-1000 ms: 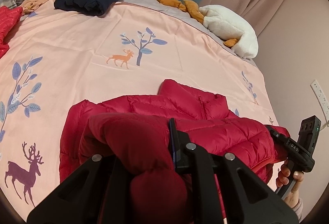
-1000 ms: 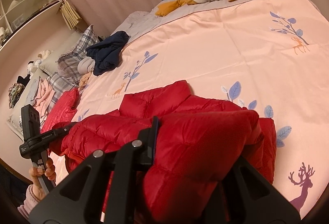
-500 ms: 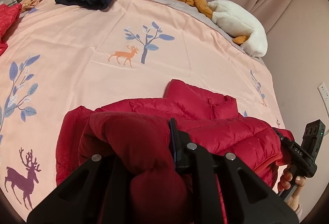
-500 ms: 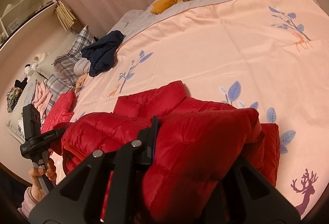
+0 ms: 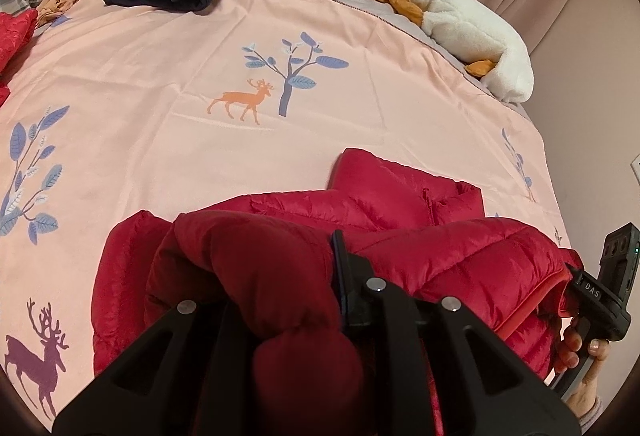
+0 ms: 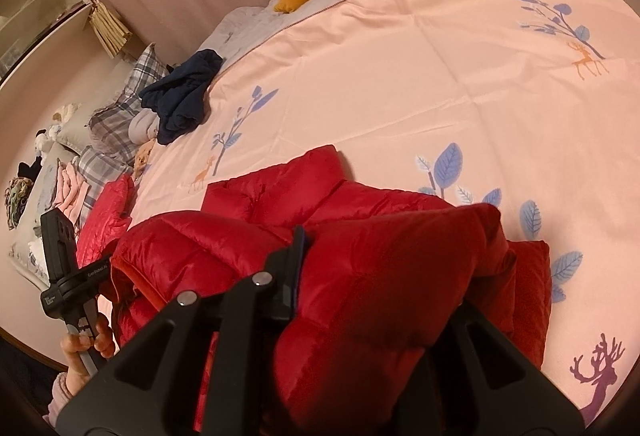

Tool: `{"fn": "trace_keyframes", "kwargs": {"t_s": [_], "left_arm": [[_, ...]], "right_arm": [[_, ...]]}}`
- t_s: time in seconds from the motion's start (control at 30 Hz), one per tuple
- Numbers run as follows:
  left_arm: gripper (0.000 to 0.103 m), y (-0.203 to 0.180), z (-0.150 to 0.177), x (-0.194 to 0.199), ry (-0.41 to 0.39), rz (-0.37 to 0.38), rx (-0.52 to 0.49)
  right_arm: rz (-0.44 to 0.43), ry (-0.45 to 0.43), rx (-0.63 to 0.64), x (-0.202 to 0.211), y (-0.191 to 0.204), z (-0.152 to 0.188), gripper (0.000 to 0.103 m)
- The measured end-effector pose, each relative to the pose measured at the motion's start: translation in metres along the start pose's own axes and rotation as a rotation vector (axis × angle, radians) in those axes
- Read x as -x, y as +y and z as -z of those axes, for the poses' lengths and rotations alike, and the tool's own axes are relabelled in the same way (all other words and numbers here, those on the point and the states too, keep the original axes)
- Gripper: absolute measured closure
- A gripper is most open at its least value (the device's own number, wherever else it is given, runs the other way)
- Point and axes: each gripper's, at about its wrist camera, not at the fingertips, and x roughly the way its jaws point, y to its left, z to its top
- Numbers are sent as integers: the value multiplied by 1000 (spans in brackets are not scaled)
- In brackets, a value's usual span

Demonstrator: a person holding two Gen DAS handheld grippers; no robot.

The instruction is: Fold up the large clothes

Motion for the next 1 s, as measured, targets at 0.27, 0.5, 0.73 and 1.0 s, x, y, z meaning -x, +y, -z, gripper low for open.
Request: {"fn": "trace_keyframes", "kwargs": {"t_s": [0.27, 0.5, 0.73, 1.0], "left_arm": [[87, 3, 0, -4, -3, 4, 14], [86, 4, -4, -7, 6, 4, 21], [87, 11, -6, -10, 30, 38, 60], [86, 13, -6, -9, 26, 46, 87]], "right_arm": [[19, 4, -6, -6, 1, -3, 88], [23, 12, -26, -10, -1, -7, 87], [10, 23, -51, -10, -3, -8, 84], [-4, 13, -62, -6, -1, -8, 79]]}}
